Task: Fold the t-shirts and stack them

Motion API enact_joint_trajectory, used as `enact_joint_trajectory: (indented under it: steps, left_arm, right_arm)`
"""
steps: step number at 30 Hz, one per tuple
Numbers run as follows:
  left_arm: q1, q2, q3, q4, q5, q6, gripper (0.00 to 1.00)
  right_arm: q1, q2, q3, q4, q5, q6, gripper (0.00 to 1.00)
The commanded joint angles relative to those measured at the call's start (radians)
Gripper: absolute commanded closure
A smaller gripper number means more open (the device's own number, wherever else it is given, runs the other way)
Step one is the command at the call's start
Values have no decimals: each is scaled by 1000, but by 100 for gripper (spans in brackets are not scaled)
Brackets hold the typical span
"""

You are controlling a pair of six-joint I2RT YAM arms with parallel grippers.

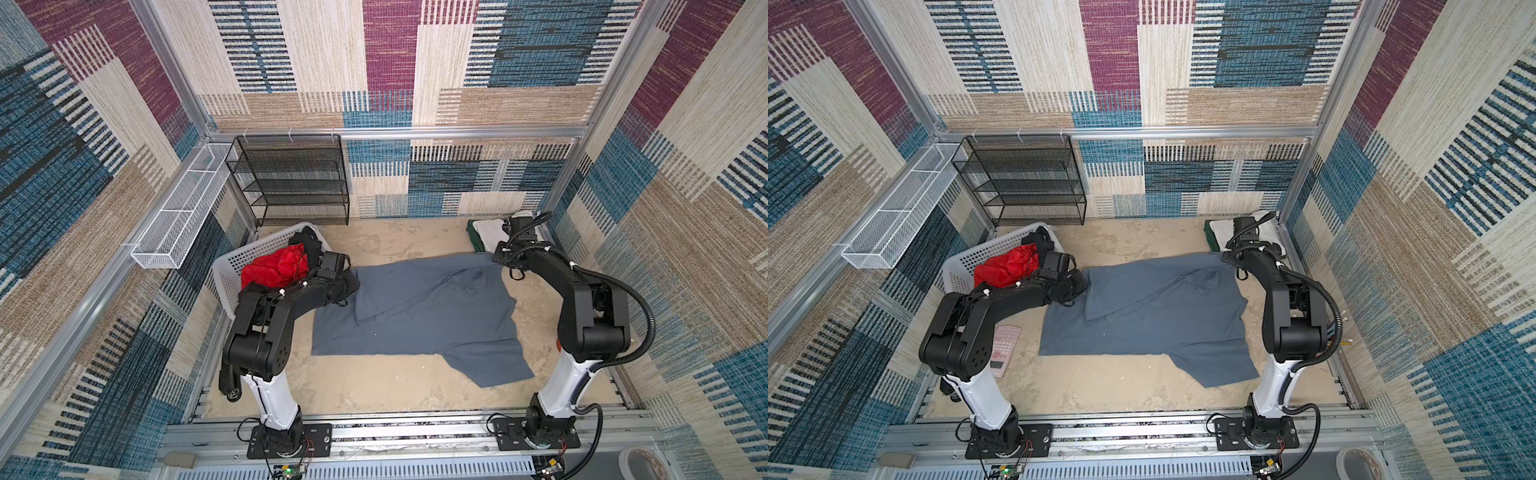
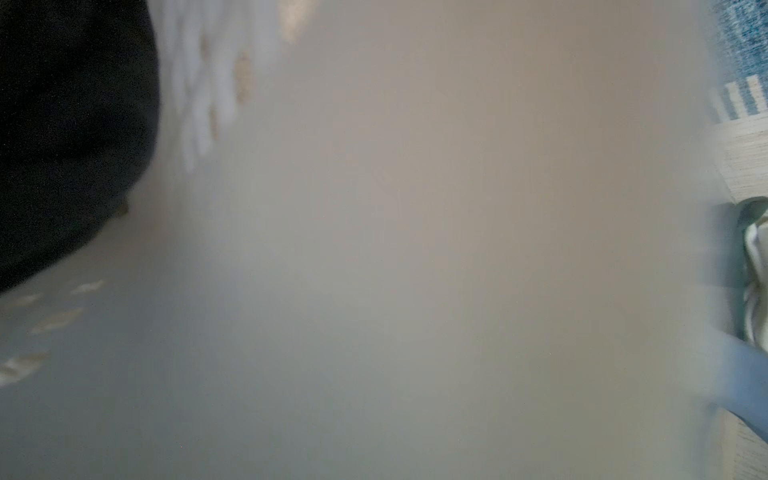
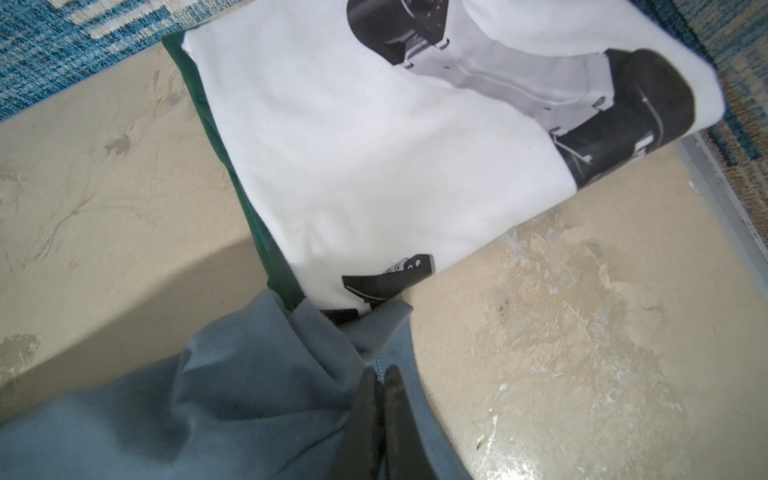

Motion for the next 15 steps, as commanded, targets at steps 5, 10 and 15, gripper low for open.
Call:
enact_joint_trajectory:
  steps: [5, 10, 15]
  left_arm:
    - [9, 35, 32, -87, 45, -5, 100]
    - [57, 16, 86, -148, 14, 60, 100]
    - [112, 28, 198, -196, 5, 143, 100]
  right_arm:
    - [0, 11, 18, 16, -12, 10, 100]
    - [-2, 23, 42, 3, 16, 9, 100]
    - [-4, 43, 62, -1, 41, 13, 100]
